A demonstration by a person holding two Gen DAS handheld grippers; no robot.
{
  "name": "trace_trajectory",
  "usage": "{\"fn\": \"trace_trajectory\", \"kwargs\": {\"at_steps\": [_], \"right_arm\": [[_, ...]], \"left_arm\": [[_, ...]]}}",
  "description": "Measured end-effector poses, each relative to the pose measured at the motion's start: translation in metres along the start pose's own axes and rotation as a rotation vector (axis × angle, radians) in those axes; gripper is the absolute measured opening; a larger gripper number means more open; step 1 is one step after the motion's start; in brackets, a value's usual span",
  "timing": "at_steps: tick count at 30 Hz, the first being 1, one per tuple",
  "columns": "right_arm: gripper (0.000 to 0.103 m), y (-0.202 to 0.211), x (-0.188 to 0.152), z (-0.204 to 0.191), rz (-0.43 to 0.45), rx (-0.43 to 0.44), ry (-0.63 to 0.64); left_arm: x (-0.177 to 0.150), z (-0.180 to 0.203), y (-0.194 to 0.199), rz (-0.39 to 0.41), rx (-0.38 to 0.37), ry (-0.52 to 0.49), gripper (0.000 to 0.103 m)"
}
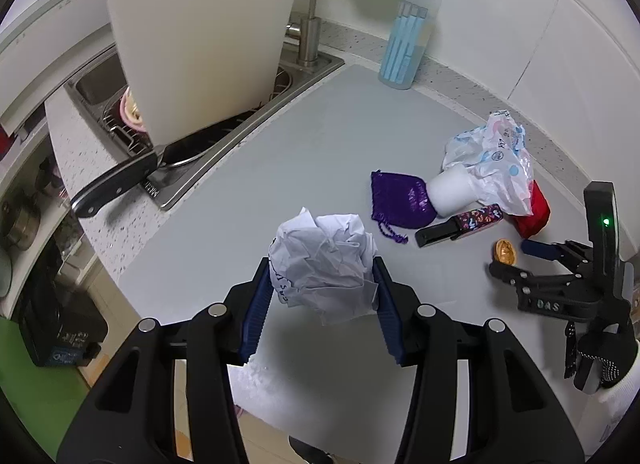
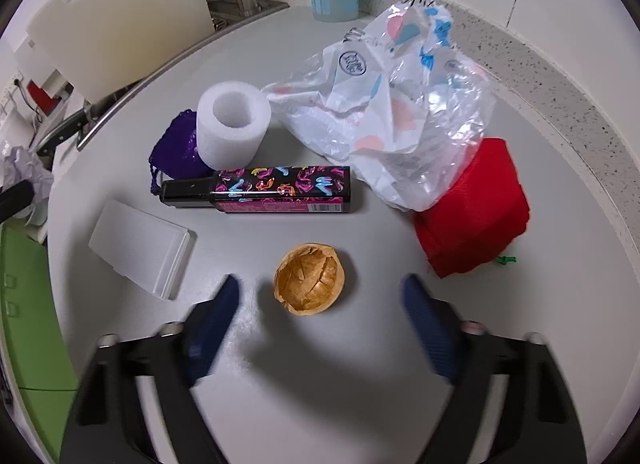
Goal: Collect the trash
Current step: 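Grasp the crumpled white paper with the left gripper while the right gripper grasps the walnut shell, then carry paper and walnut shell over the wastebasket and open both grippers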
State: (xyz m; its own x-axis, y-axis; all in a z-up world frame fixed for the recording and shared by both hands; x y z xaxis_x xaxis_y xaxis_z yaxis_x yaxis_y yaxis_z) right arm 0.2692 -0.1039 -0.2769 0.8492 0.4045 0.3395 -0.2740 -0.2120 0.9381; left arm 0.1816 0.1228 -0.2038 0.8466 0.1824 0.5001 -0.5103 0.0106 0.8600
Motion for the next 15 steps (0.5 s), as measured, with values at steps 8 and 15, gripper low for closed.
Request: {"fn": "trace_trajectory", "kwargs": {"at_steps": [8, 15], "right_arm": [[0.033, 0.001, 0.002, -0.001, 0.012, -0.028, 0.017], [0.033, 0.024, 0.0, -0.002, 0.041, -0.026, 0.027]], "left_arm": [[-0.009, -0.007, 0.003, -0.005, 0.003, 0.023, 0.049], [-0.012, -0.004, 0.015, 0.009, -0.009, 0.033, 0.049]]}}
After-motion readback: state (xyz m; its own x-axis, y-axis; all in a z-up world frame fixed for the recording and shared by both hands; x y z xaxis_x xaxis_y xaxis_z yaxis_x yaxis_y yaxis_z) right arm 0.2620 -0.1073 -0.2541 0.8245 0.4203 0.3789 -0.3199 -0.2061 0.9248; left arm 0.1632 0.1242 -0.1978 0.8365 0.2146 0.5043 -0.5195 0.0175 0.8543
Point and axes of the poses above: each gripper's, at about its wrist camera, not at the fingertips, and y roughly against the way its jaws point, z to its right, x to its top, the point moved 7 cm from there along -y, roughly the way its jaws point, and after that the axes turned 1 degree about -z, right-handed, at the moved point
